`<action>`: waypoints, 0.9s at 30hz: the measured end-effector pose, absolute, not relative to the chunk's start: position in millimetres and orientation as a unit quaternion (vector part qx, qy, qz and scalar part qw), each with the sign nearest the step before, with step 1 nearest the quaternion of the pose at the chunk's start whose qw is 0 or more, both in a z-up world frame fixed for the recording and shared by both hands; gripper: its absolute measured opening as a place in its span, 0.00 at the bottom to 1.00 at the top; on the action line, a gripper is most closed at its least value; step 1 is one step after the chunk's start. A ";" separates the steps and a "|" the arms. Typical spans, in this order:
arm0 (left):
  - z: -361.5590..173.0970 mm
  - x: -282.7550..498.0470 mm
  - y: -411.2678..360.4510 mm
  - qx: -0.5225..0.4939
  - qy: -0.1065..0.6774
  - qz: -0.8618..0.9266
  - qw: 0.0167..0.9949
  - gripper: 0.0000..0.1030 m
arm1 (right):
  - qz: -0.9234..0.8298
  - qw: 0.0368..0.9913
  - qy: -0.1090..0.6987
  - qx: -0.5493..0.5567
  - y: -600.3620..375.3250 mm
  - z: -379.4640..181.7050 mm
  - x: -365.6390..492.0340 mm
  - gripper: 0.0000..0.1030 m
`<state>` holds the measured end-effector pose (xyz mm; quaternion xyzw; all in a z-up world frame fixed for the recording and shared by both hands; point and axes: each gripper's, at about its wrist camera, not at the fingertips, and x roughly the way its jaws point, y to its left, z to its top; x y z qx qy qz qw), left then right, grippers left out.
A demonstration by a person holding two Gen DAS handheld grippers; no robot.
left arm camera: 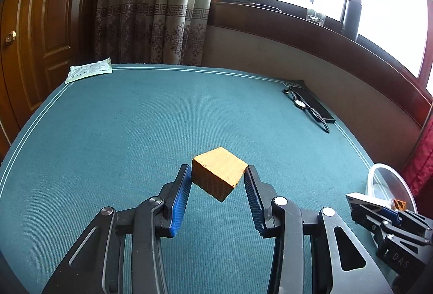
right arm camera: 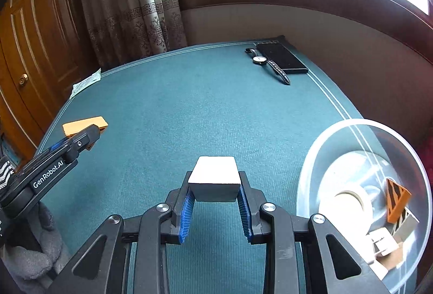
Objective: Organize rigid objects
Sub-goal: 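Carry the white wedge over the clear bowl with the right tool, then lower the white wedge into the bowl and open the right tool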
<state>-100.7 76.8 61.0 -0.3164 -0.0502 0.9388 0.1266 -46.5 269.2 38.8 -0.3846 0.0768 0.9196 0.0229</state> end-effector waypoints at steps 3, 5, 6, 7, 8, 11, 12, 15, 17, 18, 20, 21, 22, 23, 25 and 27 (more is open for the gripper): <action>59.3 -96.7 83.6 -0.318 -0.042 0.938 0.134 0.41 | 0.920 0.042 0.083 -0.381 284.9 41.2 -37.3 0.31; 58.1 -94.3 87.2 -0.319 -0.038 0.937 0.138 0.41 | 0.920 0.057 0.088 -0.378 296.4 42.5 -31.7 0.30; 57.8 -93.4 88.5 -0.319 -0.036 0.937 0.139 0.41 | 0.920 0.065 0.090 -0.376 302.1 43.2 -28.8 0.30; 57.5 -92.3 89.7 -0.319 -0.034 0.937 0.140 0.41 | 0.919 0.074 0.093 -0.375 308.3 43.8 -25.9 0.30; 57.2 -91.7 90.8 -0.319 -0.033 0.937 0.140 0.40 | 0.919 0.083 0.096 -0.373 314.5 44.2 -23.3 0.30; 56.1 -90.5 93.0 -0.320 -0.029 0.936 0.142 0.40 | 0.917 0.109 0.106 -0.369 332.5 46.0 -12.8 0.31; 55.8 -90.3 93.9 -0.320 -0.028 0.936 0.142 0.40 | 0.916 0.116 0.109 -0.367 338.4 46.4 -9.6 0.31; 54.2 -88.5 97.0 -0.322 -0.024 0.935 0.145 0.41 | 0.912 0.145 0.125 -0.362 359.5 47.3 2.6 0.31; 53.7 -87.4 99.8 -0.322 -0.020 0.935 0.147 0.40 | 0.911 0.151 0.130 -0.361 364.7 47.5 5.7 0.31; 53.6 -86.4 101.2 -0.321 -0.018 0.935 0.148 0.40 | 0.910 0.157 0.135 -0.360 369.4 47.4 8.2 0.31; 54.0 -85.2 102.8 -0.320 -0.016 0.935 0.149 0.40 | 0.908 0.166 0.143 -0.358 378.4 47.4 12.7 0.33; 54.3 -84.7 103.2 -0.319 -0.015 0.936 0.149 0.40 | 0.907 0.170 0.144 -0.357 382.0 47.4 16.8 0.34; 54.7 -84.3 103.4 -0.319 -0.014 0.936 0.149 0.40 | 0.907 0.173 0.144 -0.355 384.7 47.4 19.0 0.34; 55.1 -84.0 103.4 -0.318 -0.014 0.936 0.150 0.40 | 0.907 0.175 0.144 -0.355 387.0 47.4 21.4 0.34; 55.8 -83.8 103.4 -0.318 -0.015 0.936 0.150 0.40 | 0.906 0.178 0.145 -0.354 390.3 47.1 25.5 0.34; 56.4 -83.6 103.5 -0.319 -0.017 0.936 0.150 0.40 | 0.906 0.181 0.144 -0.355 393.3 46.4 30.4 0.34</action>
